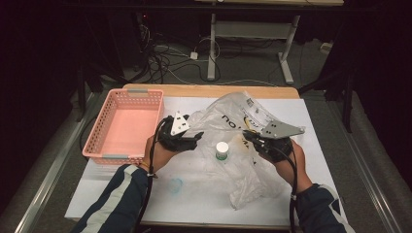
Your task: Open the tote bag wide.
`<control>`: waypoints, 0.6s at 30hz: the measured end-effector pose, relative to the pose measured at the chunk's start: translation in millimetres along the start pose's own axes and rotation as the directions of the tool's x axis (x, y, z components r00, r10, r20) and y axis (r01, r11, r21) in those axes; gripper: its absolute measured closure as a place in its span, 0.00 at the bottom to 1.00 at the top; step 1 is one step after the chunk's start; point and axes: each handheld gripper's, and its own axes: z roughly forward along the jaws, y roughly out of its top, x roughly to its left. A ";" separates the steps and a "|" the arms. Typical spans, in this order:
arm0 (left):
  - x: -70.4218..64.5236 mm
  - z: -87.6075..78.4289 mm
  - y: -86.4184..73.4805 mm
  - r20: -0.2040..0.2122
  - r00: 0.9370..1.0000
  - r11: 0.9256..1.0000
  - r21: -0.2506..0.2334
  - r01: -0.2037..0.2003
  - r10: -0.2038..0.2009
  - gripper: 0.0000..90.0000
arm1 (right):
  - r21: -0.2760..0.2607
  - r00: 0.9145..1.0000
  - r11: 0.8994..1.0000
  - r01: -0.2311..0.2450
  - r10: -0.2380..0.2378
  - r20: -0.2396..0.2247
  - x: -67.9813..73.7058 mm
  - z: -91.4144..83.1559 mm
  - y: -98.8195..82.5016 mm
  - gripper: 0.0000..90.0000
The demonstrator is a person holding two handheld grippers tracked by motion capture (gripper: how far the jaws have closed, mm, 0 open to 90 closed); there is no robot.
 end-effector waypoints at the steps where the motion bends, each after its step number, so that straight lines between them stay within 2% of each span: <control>1: 0.6 2.7 -1.4 0.013 1.000 1.000 0.016 0.015 -0.015 0.38 | -0.001 1.000 1.000 -0.003 0.003 0.001 -0.4 -0.7 -0.1 1.00; 4: 1.7 6.5 -3.3 0.036 0.999 0.999 0.039 0.009 -0.011 0.60 | -0.002 1.000 1.000 -0.002 0.002 -0.002 -1.5 -1.6 -0.5 0.97; 7: -3.3 7.1 -2.7 0.051 0.999 0.998 0.056 -0.016 0.013 0.81 | 0.004 1.000 1.000 -0.007 0.007 -0.007 -0.4 -1.9 -1.9 0.94; 9: -6.4 6.8 -2.1 0.057 0.998 0.998 0.060 -0.028 0.025 0.89 | 0.007 1.000 1.000 -0.007 0.007 -0.003 0.9 -3.0 -3.2 0.89; 11: -7.6 6.3 -2.4 0.060 0.998 0.998 0.057 -0.027 0.024 0.92 | 0.003 1.000 1.000 -0.014 0.014 -0.003 1.2 -5.6 -4.3 0.85; 13: -7.8 6.0 -3.1 0.053 0.998 0.998 0.059 -0.025 0.022 0.94 | -0.009 1.000 1.000 -0.019 0.019 -0.006 2.7 -9.4 -5.6 0.75; 16: -6.8 6.0 -4.8 0.055 0.998 0.998 0.059 -0.020 0.017 0.96 | -0.022 1.000 1.000 -0.009 0.009 -0.005 7.3 -18.1 -7.7 0.66; 18: -6.6 6.3 -5.5 0.057 0.998 0.998 0.061 -0.020 0.016 0.96 | -0.037 1.000 0.999 -0.015 0.015 0.011 11.6 -27.1 -9.4 0.57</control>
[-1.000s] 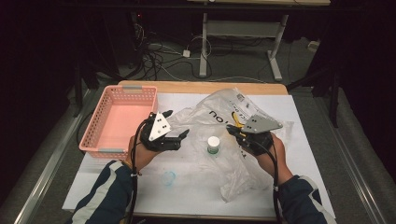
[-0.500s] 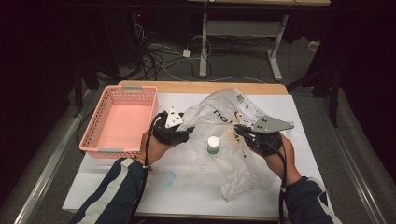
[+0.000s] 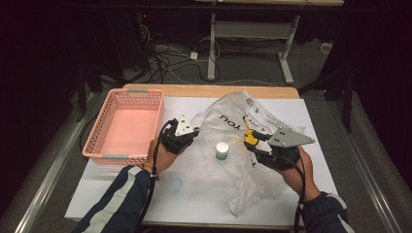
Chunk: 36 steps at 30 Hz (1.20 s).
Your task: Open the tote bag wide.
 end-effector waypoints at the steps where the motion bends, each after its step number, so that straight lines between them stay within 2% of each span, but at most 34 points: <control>1: -0.2 0.1 -0.2 -0.001 1.000 1.000 0.001 -0.003 0.003 0.96 | -0.009 1.000 1.000 0.002 -0.002 -0.003 2.0 -5.2 -0.8 0.54; 7: -1.1 0.9 -1.6 -0.002 1.000 1.000 0.005 -0.009 0.009 0.96 | -0.012 0.997 0.999 0.040 -0.041 -0.069 22.3 -35.1 -15.6 0.43; 14: -2.3 1.1 -3.3 -0.002 1.000 1.000 0.012 -0.016 0.016 0.96 | 0.026 0.991 0.999 0.040 -0.036 -0.128 38.8 -53.6 -44.3 0.31; 21: -2.7 2.5 -4.9 -0.001 1.000 1.000 0.017 -0.019 0.019 0.96 | 0.111 0.969 0.989 0.093 -0.065 -0.238 50.2 -49.2 -70.7 0.26; 23: -2.8 3.2 -5.6 -0.001 1.000 1.000 0.021 -0.020 0.020 0.96 | 0.141 0.964 0.981 0.130 -0.092 -0.250 53.6 -44.5 -75.2 0.26; 27: -3.9 4.7 -6.8 0.001 1.000 0.999 0.027 -0.019 0.019 0.95 | 0.213 0.964 0.957 0.197 -0.150 -0.218 59.0 -30.4 -84.3 0.35; 29: -5.0 5.8 -7.4 -0.005 1.000 0.999 0.029 -0.020 0.020 0.93 | 0.228 0.963 0.948 0.224 -0.179 -0.203 61.1 -26.0 -87.4 0.50; 31: -5.6 6.9 -7.8 -0.007 1.000 0.999 0.031 -0.020 0.020 0.90 | 0.235 0.965 0.948 0.217 -0.172 -0.199 61.8 -23.3 -88.6 0.65; 32: -5.8 7.4 -7.8 -0.014 1.000 0.999 0.031 -0.019 0.019 0.87 | 0.245 0.965 0.944 0.221 -0.175 -0.194 62.2 -22.0 -88.7 0.73; 34: -5.9 8.3 -7.6 -0.034 0.999 1.000 0.029 -0.011 0.012 0.77 | 0.239 0.963 0.942 0.236 -0.193 -0.190 62.9 -22.1 -88.3 0.84; 36: -5.5 8.7 -7.3 -0.064 0.998 0.999 0.031 -0.011 0.013 0.67 | 0.229 0.967 0.948 0.222 -0.184 -0.173 61.0 -24.4 -86.4 0.92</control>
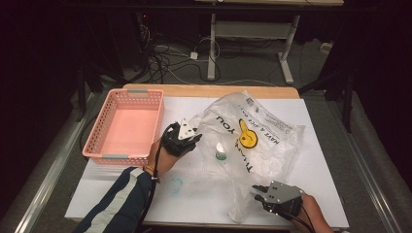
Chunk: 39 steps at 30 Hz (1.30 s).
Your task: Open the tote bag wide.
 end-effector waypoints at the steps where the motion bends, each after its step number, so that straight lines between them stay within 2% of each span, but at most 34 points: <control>1: 0.4 0.1 0.1 -0.015 1.000 1.000 0.002 0.004 -0.004 0.61 | -0.009 1.000 1.000 -0.004 0.004 0.010 -1.6 -1.9 0.0 0.94; 2: 0.5 0.3 -0.1 -0.027 0.999 1.000 0.002 0.020 -0.020 0.56 | -0.015 1.000 1.000 -0.012 0.012 0.022 -3.1 -3.8 -0.3 0.95; 5: 1.9 1.0 0.5 -0.057 0.998 0.999 -0.006 0.039 -0.039 0.48 | -0.024 0.998 0.999 -0.033 0.035 0.052 -7.8 -8.0 -1.8 0.98; 8: 3.9 5.1 0.4 -0.067 0.996 0.999 -0.006 0.052 -0.052 0.46 | -0.040 0.996 0.998 -0.048 0.051 0.075 -11.1 -11.2 -2.2 0.99; 11: 4.4 17.4 -2.8 -0.067 0.996 0.997 0.037 0.068 -0.065 0.43 | -0.051 0.994 0.997 -0.059 0.064 0.093 -13.5 -13.9 -2.9 0.99; 14: 3.7 32.5 -7.7 -0.071 0.996 0.993 0.101 0.053 -0.045 0.43 | -0.062 0.990 0.996 -0.069 0.076 0.115 -16.4 -17.2 -4.2 0.99; 16: 5.2 39.8 -10.9 -0.079 0.995 0.990 0.123 0.064 -0.054 0.44 | -0.077 0.988 0.994 -0.080 0.089 0.129 -18.6 -20.4 -5.3 0.99; 18: 7.4 45.6 -14.1 -0.084 0.994 0.987 0.136 0.080 -0.069 0.49 | -0.091 0.984 0.991 -0.093 0.106 0.145 -21.1 -22.7 -6.5 0.99; 22: 7.5 52.6 -18.3 -0.064 0.995 0.980 0.180 0.084 -0.073 0.76 | -0.100 0.980 0.989 -0.105 0.120 0.157 -23.6 -24.1 -7.9 0.99; 25: 6.9 51.8 -18.4 -0.051 0.996 0.980 0.186 0.075 -0.067 0.91 | -0.104 0.980 0.989 -0.103 0.119 0.161 -24.0 -24.1 -8.2 0.99; 28: 7.0 46.6 -16.2 -0.047 0.997 0.982 0.175 0.070 -0.062 0.96 | -0.108 0.978 0.989 -0.106 0.123 0.169 -24.8 -24.1 -8.6 0.99; 32: 5.7 39.8 -13.2 -0.045 0.997 0.986 0.155 0.067 -0.060 0.97 | -0.115 0.975 0.987 -0.108 0.128 0.182 -25.5 -25.5 -9.0 0.99; 34: 3.8 37.9 -11.6 -0.044 0.998 0.987 0.152 0.050 -0.043 0.97 | -0.122 0.973 0.986 -0.112 0.134 0.189 -26.8 -26.3 -9.7 0.99; 39: 1.8 31.5 -8.5 -0.025 0.999 0.991 0.129 0.046 -0.043 0.97 | -0.139 0.967 0.982 -0.129 0.156 0.204 -30.8 -26.2 -10.7 1.00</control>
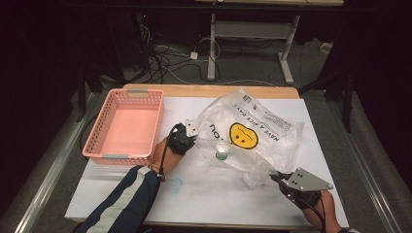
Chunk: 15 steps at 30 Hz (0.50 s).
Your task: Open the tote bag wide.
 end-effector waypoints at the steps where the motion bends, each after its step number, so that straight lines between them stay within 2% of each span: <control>1: -0.2 -1.5 0.2 0.004 1.000 1.000 -0.007 0.002 -0.002 0.97 | -0.001 1.000 1.000 0.000 0.000 0.006 -0.5 0.0 0.0 1.00; 5: -1.3 -7.5 0.1 0.024 1.000 1.000 -0.027 0.003 -0.002 0.97 | -0.019 0.999 1.000 -0.011 0.012 0.031 -3.5 -1.8 0.3 1.00; 7: -2.3 -10.7 -0.3 0.020 1.000 0.999 -0.035 -0.011 0.012 0.97 | -0.033 0.999 0.999 -0.022 0.023 0.042 -5.2 -3.1 0.8 1.00; 13: -2.2 -22.3 -1.0 0.015 1.000 0.997 -0.067 -0.026 0.027 0.97 | -0.041 0.998 0.999 -0.015 0.018 0.053 -6.4 -4.3 1.1 1.00; 15: -2.8 -24.4 -0.9 0.021 1.000 0.997 -0.074 -0.018 0.019 0.97 | -0.048 0.998 0.999 -0.019 0.021 0.055 -6.9 -5.0 1.8 1.00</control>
